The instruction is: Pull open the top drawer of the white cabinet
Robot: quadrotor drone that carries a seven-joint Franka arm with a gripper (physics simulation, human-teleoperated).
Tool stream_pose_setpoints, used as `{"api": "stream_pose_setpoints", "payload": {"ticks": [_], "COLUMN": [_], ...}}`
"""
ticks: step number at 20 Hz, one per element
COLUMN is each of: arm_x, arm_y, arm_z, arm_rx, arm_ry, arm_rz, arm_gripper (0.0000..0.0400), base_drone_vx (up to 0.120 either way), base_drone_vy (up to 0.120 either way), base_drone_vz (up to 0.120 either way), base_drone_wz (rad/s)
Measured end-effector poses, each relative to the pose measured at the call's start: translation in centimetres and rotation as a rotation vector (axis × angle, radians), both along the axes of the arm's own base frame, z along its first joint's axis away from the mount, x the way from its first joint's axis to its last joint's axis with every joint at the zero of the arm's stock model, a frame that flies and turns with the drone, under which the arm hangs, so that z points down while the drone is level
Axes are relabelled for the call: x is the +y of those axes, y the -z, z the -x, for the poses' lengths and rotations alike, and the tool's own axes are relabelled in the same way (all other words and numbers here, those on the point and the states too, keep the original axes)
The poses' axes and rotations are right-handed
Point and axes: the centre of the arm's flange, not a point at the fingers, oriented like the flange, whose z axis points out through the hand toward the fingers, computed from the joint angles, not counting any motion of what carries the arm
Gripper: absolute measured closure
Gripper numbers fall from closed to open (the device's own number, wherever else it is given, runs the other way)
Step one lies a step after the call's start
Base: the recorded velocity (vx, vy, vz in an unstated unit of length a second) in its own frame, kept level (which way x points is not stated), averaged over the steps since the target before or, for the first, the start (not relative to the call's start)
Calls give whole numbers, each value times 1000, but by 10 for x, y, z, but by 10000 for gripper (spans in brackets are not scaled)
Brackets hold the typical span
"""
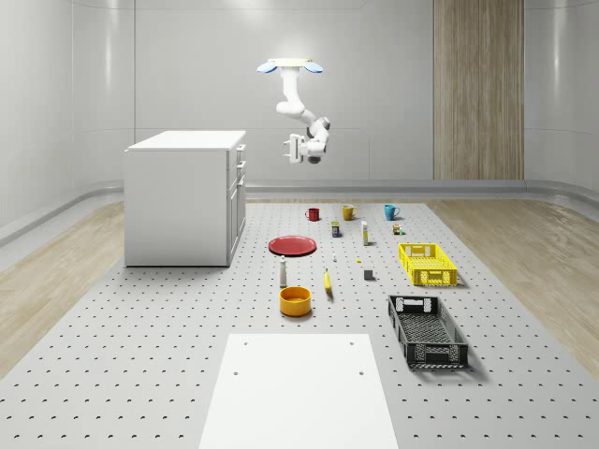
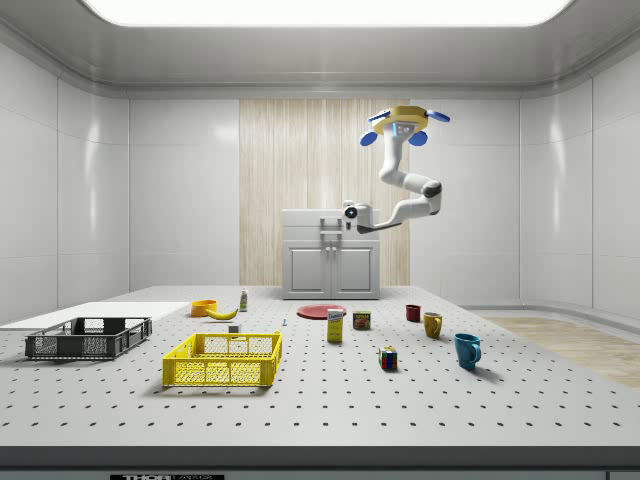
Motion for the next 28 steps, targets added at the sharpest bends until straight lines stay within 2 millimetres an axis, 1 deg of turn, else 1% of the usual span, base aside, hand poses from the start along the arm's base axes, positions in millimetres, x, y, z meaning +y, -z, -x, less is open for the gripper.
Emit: {"api": "stream_pose_setpoints", "payload": {"ticks": [5,28], "arm_x": [26,132], "arm_y": [0,0], "arm_z": [0,0], "arm_rx": [0,0], "arm_ry": [0,0], "arm_rz": [0,-1], "arm_gripper": [95,95], "base_drone_vx": [0,0], "base_drone_vy": [0,0], "base_drone_vz": [0,0], "base_drone_wz": [0,0]}}
